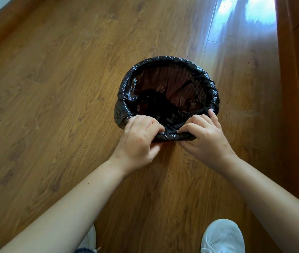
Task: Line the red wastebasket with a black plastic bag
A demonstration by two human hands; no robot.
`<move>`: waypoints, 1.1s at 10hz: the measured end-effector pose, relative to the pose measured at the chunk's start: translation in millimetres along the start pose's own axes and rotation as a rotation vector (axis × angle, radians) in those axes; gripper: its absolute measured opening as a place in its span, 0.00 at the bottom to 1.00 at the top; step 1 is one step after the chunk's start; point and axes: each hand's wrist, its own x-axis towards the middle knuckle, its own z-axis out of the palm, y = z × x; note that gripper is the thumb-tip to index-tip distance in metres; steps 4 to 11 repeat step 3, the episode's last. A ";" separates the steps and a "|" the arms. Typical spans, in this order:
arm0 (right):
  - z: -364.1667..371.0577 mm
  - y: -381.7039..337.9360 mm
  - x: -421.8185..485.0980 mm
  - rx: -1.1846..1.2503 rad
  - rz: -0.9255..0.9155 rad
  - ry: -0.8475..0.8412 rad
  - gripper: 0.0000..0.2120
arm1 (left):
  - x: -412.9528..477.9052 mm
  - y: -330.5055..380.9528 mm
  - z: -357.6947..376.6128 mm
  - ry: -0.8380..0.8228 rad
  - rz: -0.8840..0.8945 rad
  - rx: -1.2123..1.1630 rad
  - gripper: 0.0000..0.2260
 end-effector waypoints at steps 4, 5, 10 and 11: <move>-26.0 -15.5 3.5 -0.006 -0.001 0.062 0.17 | -4.8 13.0 -34.9 0.039 -0.131 0.024 0.21; -26.0 -15.5 3.5 -0.006 -0.001 0.062 0.17 | -4.8 13.0 -34.9 0.039 -0.131 0.024 0.21; -26.0 -15.5 3.5 -0.006 -0.001 0.062 0.17 | -4.8 13.0 -34.9 0.039 -0.131 0.024 0.21; -26.0 -15.5 3.5 -0.006 -0.001 0.062 0.17 | -4.8 13.0 -34.9 0.039 -0.131 0.024 0.21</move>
